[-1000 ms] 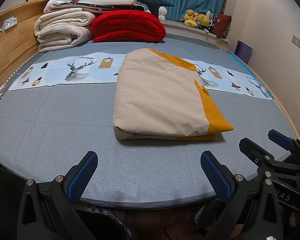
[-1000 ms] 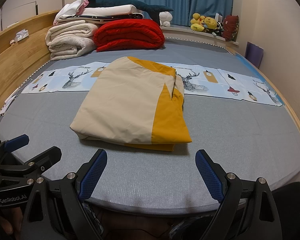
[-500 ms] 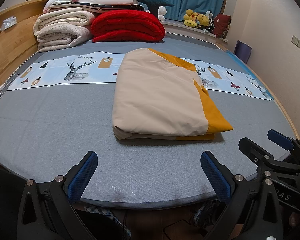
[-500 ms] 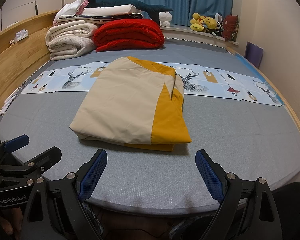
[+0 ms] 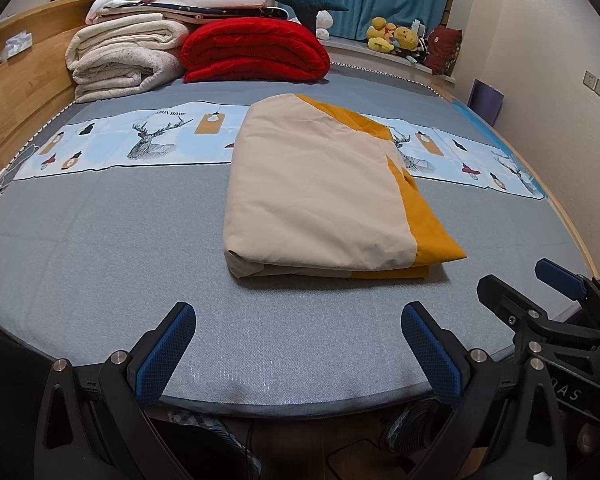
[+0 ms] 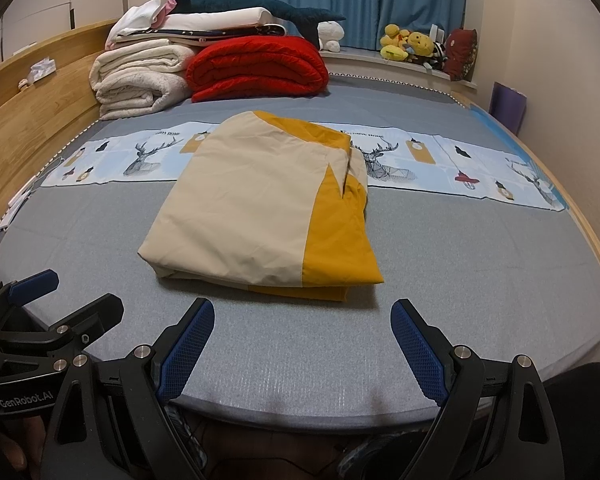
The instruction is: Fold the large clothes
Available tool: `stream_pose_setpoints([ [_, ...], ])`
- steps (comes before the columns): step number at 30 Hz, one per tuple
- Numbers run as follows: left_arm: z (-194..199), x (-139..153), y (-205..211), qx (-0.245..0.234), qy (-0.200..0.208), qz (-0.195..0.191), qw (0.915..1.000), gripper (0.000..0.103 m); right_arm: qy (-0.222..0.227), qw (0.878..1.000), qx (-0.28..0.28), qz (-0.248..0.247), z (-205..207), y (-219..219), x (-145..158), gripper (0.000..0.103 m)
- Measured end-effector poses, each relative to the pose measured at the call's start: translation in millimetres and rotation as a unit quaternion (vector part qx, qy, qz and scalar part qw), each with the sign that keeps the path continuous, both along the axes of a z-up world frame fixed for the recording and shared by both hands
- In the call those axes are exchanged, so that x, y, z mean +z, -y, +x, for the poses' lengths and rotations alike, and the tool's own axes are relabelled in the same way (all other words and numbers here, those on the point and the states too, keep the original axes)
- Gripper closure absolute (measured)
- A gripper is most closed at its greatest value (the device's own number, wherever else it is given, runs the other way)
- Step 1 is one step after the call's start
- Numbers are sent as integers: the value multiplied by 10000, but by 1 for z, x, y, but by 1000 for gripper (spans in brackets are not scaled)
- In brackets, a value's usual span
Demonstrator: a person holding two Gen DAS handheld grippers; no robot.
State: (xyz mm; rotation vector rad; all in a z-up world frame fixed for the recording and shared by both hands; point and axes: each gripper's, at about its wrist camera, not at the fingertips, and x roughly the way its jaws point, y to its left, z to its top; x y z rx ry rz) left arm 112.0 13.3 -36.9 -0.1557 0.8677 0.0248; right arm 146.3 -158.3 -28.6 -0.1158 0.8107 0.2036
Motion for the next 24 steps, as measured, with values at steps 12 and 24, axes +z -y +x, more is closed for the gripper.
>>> stream_pose_setpoints([
  [12, 1, -3, 1, -62, 7, 25, 10000, 1, -14, 10000, -7, 7, -1, 2, -1, 13],
  [24, 0, -2, -3, -98, 122, 49, 9999, 1, -21, 10000, 1, 24, -3, 4, -4, 13],
])
